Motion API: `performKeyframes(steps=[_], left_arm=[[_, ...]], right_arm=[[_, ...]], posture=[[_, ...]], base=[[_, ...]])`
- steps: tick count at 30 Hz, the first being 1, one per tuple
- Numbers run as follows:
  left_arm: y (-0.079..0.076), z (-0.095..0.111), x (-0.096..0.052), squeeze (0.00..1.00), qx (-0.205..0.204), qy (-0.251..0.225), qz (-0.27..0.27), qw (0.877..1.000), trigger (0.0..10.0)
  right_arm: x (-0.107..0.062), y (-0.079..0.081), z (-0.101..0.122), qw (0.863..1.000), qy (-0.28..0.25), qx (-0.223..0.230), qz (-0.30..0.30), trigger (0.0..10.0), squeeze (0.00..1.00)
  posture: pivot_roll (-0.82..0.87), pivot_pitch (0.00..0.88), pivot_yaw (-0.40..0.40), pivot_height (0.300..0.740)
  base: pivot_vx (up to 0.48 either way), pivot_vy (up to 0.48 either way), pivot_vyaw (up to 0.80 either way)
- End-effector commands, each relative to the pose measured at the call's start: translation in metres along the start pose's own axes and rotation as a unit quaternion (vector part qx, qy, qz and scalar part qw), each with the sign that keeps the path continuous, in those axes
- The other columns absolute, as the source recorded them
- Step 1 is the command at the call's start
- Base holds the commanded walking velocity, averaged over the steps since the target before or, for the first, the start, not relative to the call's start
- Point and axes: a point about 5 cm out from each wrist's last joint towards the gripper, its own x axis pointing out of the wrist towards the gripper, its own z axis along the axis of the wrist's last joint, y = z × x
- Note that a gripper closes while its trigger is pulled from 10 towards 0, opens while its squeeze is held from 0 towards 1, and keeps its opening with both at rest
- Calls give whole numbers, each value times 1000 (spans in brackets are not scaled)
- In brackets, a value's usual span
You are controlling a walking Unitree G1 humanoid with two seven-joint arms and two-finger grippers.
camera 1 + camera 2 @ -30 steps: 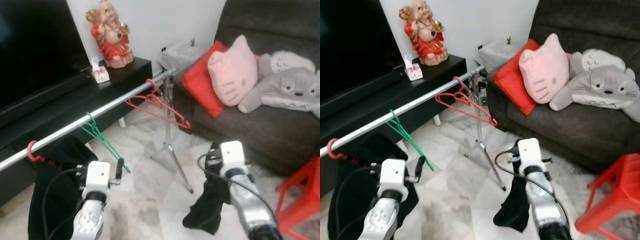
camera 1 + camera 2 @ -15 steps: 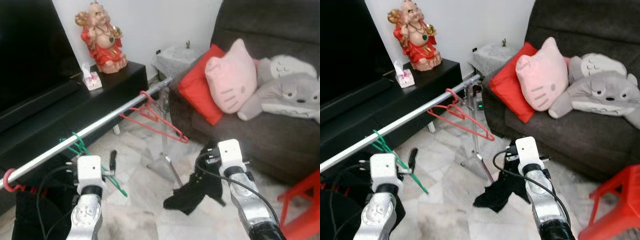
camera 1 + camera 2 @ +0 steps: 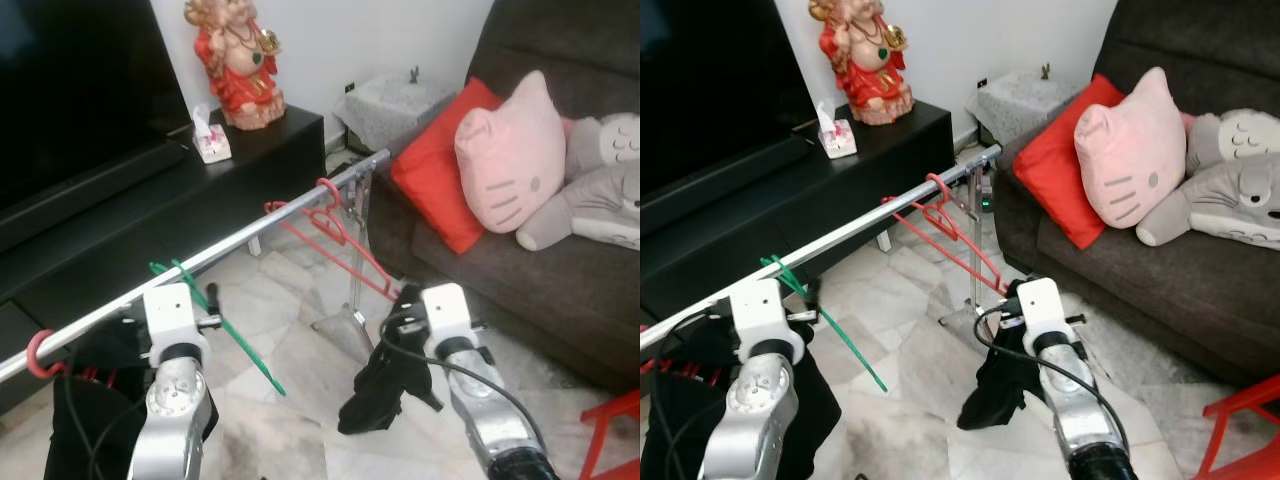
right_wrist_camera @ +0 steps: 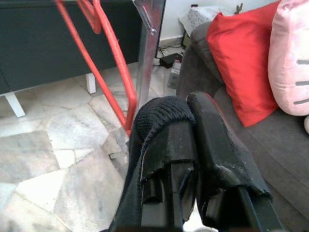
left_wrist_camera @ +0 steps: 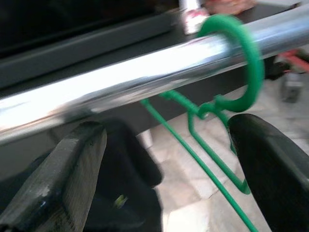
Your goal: Hang hanger
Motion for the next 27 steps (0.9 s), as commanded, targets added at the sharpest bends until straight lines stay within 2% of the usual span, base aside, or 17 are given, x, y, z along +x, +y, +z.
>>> performKeyframes(steps=[1, 8, 9, 14, 24, 25, 27], left_arm=[[-2, 6, 4, 0, 8, 11, 15, 1000, 10000], [-14, 7, 11, 0, 5, 28, -10, 1000, 10000], [-23, 3, 12, 0, 16, 48, -43, 998, 10000], [-30, -3, 15, 0, 34, 75, -64, 995, 10000], [-28, -15, 23, 0, 72, 92, -60, 991, 10000], [-28, -14, 25, 0, 66, 87, -64, 992, 275], [-29, -14, 27, 0, 61, 83, -70, 992, 275]], right_arm=[[3, -1, 9, 1000, -16, 1, 1, 10000, 0], [4, 1, 11, 1000, -18, 2, 6, 10000, 0], [4, 1, 11, 1000, -18, 2, 9, 10000, 0], [4, 1, 11, 1000, -18, 1, 12, 10000, 0], [4, 5, 12, 1000, -21, 2, 14, 10000, 0], [4, 6, 12, 1000, -21, 3, 14, 10000, 0], [4, 6, 12, 1000, -22, 4, 14, 10000, 0]], posture=[[-143, 0, 78, 740], [-144, 0, 73, 740], [-145, 0, 70, 740], [-147, 0, 68, 740], [-156, 0, 89, 740], [-159, 0, 91, 740], [-159, 0, 91, 740]], base=[[0, 0, 0], [0, 0, 0], [0, 0, 0], [0, 0, 0], [0, 0, 0], [0, 0, 0], [0, 0, 0]])
